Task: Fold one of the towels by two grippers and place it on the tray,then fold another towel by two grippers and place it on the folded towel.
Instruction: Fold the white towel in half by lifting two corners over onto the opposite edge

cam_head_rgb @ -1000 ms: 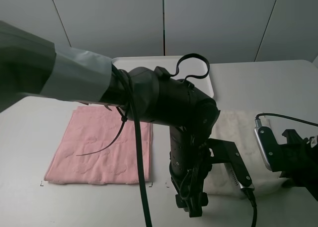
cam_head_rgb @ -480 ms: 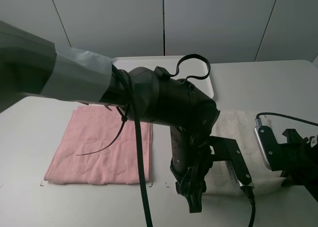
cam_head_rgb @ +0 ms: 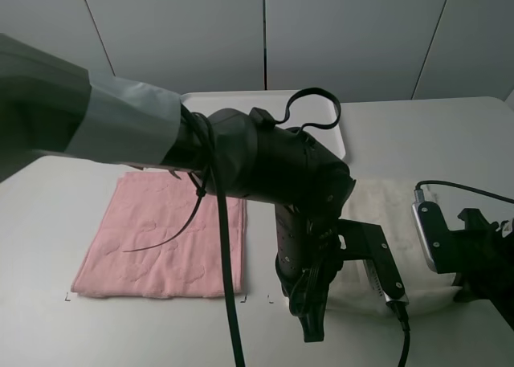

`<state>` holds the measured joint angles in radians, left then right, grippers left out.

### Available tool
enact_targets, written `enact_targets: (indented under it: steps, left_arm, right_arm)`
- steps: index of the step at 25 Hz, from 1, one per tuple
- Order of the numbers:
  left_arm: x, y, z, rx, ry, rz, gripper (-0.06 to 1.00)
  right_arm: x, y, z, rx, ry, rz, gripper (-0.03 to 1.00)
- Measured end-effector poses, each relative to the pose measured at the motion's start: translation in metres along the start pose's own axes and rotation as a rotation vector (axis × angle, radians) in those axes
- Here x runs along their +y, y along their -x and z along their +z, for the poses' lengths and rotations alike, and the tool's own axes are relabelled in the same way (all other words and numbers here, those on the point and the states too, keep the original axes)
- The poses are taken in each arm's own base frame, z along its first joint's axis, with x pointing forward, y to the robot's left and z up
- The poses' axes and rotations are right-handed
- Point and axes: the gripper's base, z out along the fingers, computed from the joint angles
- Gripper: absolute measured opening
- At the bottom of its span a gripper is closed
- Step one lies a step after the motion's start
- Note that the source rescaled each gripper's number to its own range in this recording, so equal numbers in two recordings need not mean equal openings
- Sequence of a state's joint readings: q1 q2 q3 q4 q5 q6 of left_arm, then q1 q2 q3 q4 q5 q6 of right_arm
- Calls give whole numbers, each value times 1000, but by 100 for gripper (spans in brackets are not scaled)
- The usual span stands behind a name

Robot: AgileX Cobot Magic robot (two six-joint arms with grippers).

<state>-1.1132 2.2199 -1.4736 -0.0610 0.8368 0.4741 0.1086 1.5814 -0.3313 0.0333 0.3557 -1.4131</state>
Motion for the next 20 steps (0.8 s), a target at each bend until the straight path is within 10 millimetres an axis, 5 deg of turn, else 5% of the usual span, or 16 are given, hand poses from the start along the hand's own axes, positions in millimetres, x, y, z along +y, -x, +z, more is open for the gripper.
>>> enact_targets:
  steps: [11,20]
  left_arm:
    - [2,4,-1,-34,17,-2,0]
    - [14,34,-36,-144,63,-43,0]
  right_arm:
    - [-1,2,-13,-35,-66,213,0]
    - [3,2,-42,-97,-169,477,0]
